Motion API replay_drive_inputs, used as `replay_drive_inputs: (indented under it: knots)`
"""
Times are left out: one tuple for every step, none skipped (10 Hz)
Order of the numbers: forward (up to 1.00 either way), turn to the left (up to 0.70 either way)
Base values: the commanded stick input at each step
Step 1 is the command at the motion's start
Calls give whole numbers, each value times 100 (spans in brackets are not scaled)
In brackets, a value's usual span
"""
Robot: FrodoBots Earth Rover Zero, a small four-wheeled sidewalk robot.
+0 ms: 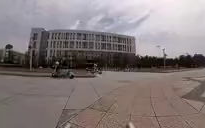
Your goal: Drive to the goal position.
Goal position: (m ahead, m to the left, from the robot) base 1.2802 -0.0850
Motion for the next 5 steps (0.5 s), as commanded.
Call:
replay_drive_inputs:
  knots:
    - [45, 0]
    - [45, -6]
    - [45, -20]
    - [45, -27]
    - [45, -27]
